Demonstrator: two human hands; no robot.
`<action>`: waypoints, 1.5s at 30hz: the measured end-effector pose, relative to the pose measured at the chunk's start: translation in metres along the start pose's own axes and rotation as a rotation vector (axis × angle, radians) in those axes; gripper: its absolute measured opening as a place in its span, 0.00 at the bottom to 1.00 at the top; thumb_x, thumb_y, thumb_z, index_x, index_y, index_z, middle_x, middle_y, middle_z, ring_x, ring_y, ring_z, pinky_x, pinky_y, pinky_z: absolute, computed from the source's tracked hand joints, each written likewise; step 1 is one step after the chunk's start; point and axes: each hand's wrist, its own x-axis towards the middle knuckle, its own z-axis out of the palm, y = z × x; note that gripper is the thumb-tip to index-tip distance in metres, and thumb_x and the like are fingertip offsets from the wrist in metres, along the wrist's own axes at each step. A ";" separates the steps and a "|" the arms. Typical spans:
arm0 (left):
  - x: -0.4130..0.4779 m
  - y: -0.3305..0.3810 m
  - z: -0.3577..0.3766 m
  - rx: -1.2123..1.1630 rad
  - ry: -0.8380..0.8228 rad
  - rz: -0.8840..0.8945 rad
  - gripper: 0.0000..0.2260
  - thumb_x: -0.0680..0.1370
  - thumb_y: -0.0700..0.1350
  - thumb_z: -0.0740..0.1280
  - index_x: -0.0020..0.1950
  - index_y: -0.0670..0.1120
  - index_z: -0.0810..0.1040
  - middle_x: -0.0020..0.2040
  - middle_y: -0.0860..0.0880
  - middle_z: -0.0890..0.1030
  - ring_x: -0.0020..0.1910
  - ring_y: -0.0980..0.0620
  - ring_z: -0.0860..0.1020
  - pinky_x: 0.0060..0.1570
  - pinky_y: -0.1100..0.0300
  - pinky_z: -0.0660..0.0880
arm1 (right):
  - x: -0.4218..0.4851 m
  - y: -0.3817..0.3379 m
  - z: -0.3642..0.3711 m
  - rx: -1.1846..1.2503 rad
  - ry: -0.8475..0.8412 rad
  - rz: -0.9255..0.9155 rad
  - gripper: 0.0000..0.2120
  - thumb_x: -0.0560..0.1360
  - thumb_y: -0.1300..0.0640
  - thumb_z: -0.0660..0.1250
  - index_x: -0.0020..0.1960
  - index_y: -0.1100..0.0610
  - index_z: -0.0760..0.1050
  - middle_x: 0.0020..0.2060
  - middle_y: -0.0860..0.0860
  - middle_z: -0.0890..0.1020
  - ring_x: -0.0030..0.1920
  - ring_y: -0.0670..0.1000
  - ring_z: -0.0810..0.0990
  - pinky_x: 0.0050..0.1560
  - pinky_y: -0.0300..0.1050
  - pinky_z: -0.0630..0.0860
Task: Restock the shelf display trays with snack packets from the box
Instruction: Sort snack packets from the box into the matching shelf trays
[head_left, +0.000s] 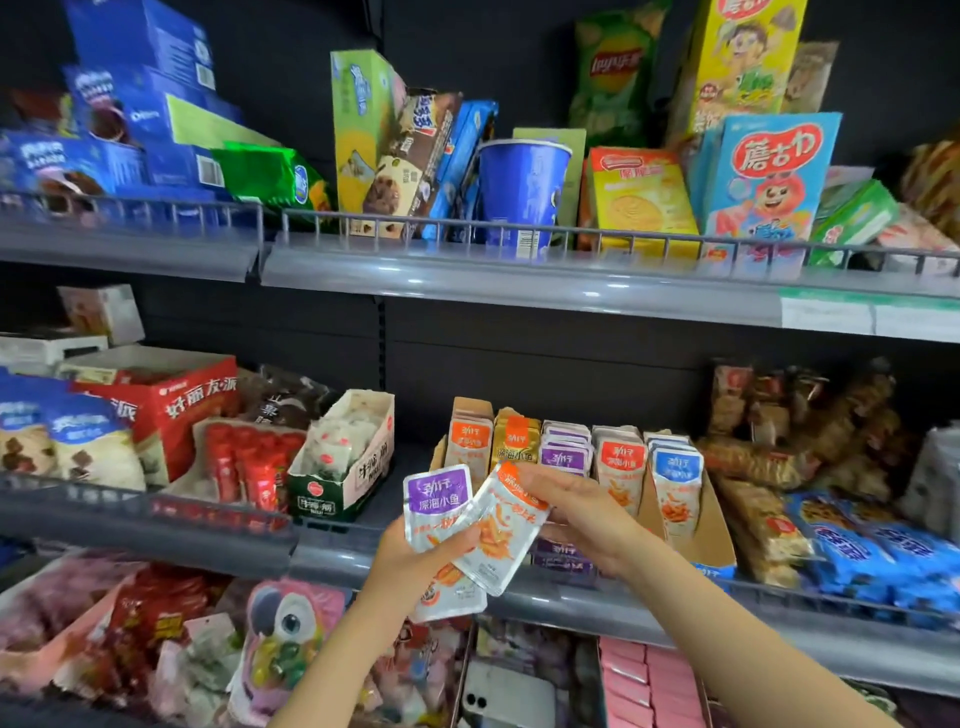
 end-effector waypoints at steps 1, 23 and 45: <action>0.004 0.000 -0.001 -0.003 0.009 -0.006 0.13 0.67 0.39 0.76 0.49 0.45 0.79 0.42 0.49 0.85 0.42 0.50 0.84 0.38 0.59 0.78 | 0.004 -0.002 -0.001 -0.018 -0.027 0.009 0.14 0.74 0.57 0.69 0.59 0.51 0.77 0.50 0.52 0.85 0.52 0.50 0.83 0.46 0.42 0.79; 0.113 0.012 -0.067 0.164 0.020 -0.027 0.09 0.73 0.37 0.71 0.51 0.47 0.79 0.47 0.49 0.84 0.44 0.52 0.82 0.40 0.61 0.77 | 0.185 -0.014 0.027 -0.832 0.197 -0.350 0.13 0.77 0.55 0.65 0.61 0.54 0.75 0.55 0.52 0.81 0.53 0.49 0.80 0.50 0.40 0.77; 0.065 0.009 -0.043 0.198 -0.172 -0.095 0.14 0.76 0.43 0.69 0.60 0.51 0.72 0.52 0.52 0.82 0.46 0.57 0.81 0.30 0.66 0.75 | 0.142 -0.001 0.033 -0.784 0.227 -0.429 0.10 0.78 0.49 0.63 0.59 0.46 0.71 0.61 0.47 0.75 0.64 0.50 0.73 0.60 0.44 0.74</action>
